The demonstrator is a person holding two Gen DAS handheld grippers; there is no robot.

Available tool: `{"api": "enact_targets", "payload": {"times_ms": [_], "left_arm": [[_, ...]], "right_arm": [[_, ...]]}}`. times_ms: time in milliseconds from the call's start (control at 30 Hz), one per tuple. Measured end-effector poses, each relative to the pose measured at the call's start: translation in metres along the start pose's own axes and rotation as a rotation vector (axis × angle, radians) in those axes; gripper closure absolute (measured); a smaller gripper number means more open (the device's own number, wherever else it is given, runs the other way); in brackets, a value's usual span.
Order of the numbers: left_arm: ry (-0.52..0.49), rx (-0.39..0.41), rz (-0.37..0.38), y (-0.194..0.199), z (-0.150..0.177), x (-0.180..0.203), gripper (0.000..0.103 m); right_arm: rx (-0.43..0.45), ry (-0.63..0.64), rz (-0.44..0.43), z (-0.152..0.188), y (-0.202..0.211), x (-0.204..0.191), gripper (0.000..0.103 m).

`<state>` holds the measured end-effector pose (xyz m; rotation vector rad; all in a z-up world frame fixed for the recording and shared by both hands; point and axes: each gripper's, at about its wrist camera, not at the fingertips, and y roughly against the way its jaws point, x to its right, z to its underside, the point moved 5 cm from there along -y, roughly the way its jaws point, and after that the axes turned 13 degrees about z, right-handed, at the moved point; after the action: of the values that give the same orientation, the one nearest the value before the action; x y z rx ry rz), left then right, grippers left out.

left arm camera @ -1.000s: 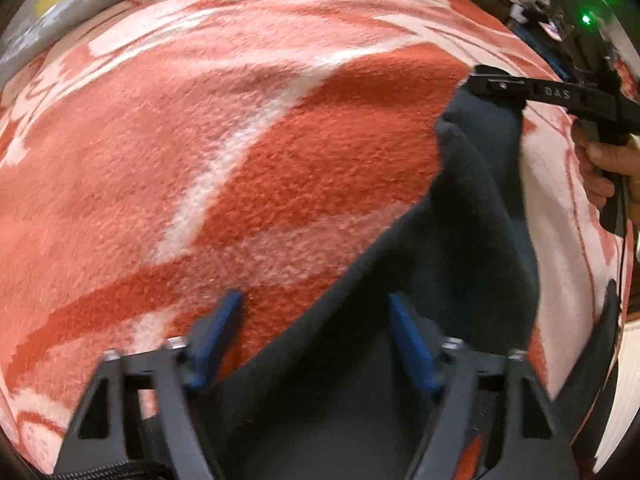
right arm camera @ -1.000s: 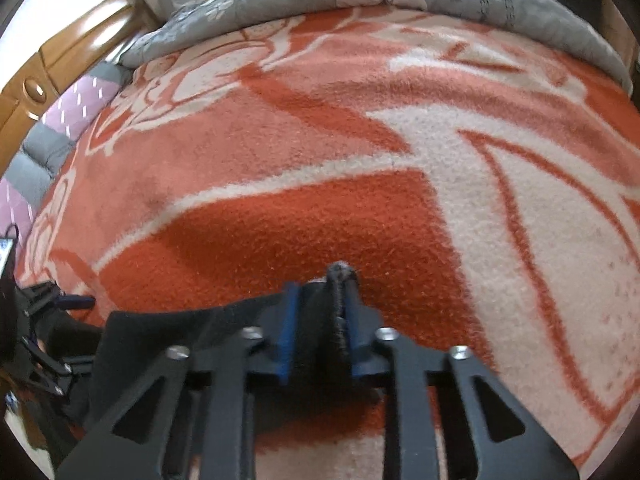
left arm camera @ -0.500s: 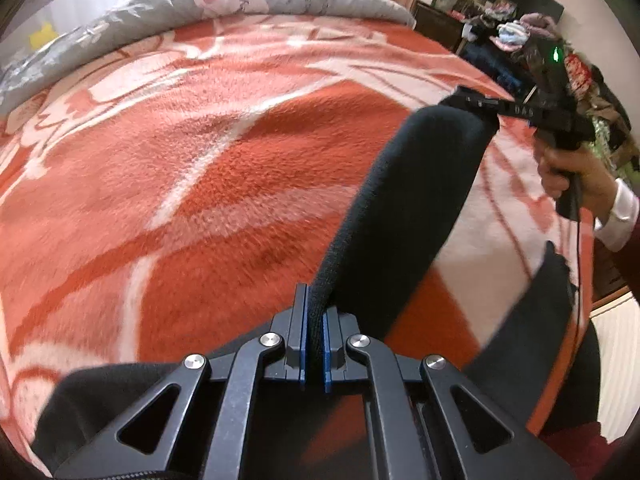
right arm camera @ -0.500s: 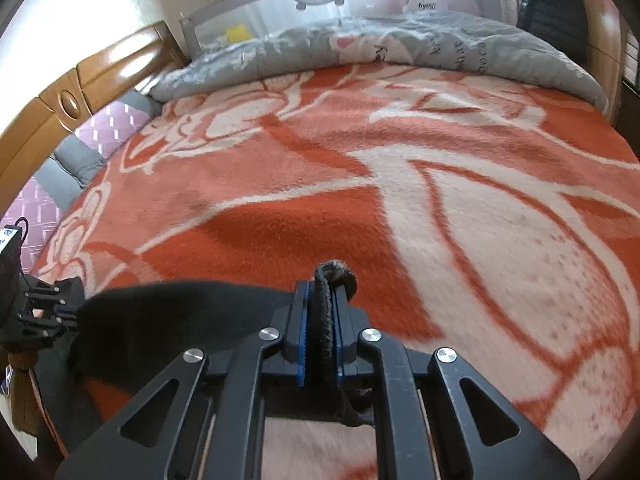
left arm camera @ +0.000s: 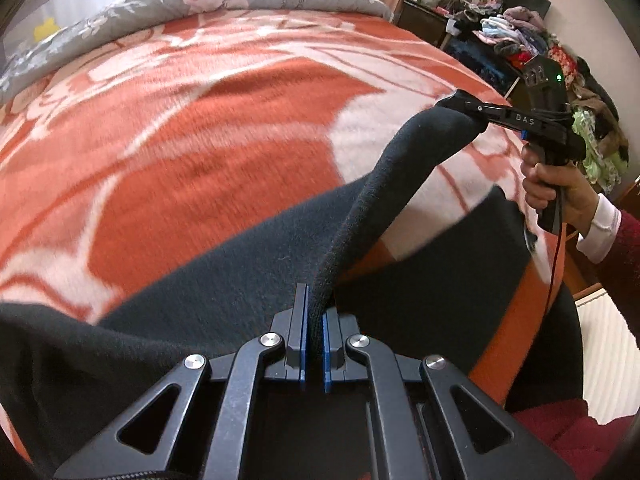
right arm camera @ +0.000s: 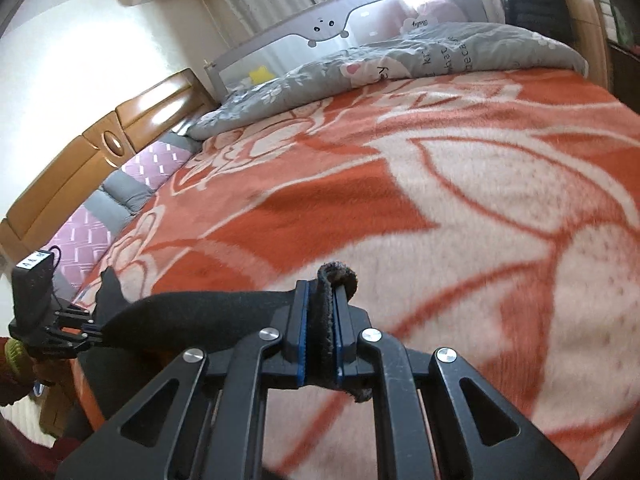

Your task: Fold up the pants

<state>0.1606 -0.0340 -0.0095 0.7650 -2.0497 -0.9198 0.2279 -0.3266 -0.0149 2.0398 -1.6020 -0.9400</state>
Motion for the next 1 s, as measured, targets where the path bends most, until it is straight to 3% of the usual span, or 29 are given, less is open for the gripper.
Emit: {"api": "enact_targets", "payload": {"times_ms": [467, 700, 900, 933, 967, 1000], "left_arm": [[-0.011, -0.031, 0.002, -0.008, 0.050, 0.043, 0.100], [0.000, -0.055, -0.020, -0.019, 0.067, 0.044, 0.098], [0.041, -0.060, -0.018, -0.019, 0.074, 0.043, 0.087], [0.048, -0.063, -0.014, -0.017, 0.076, 0.044, 0.083], [0.057, -0.062, -0.010, -0.015, 0.078, 0.045, 0.077], [0.071, -0.059, -0.002, -0.012, 0.081, 0.047, 0.072]], "right_arm": [[-0.020, 0.184, 0.021, 0.066, 0.045, 0.006, 0.092], [-0.049, 0.191, 0.051, 0.093, 0.052, 0.007, 0.091], [-0.063, 0.104, 0.115, 0.104, 0.070, 0.022, 0.084], [-0.064, 0.074, 0.128, 0.106, 0.076, 0.025, 0.077], [-0.074, 0.027, 0.143, 0.109, 0.082, 0.029, 0.062], [-0.077, -0.001, 0.149, 0.112, 0.086, 0.030, 0.054]]}}
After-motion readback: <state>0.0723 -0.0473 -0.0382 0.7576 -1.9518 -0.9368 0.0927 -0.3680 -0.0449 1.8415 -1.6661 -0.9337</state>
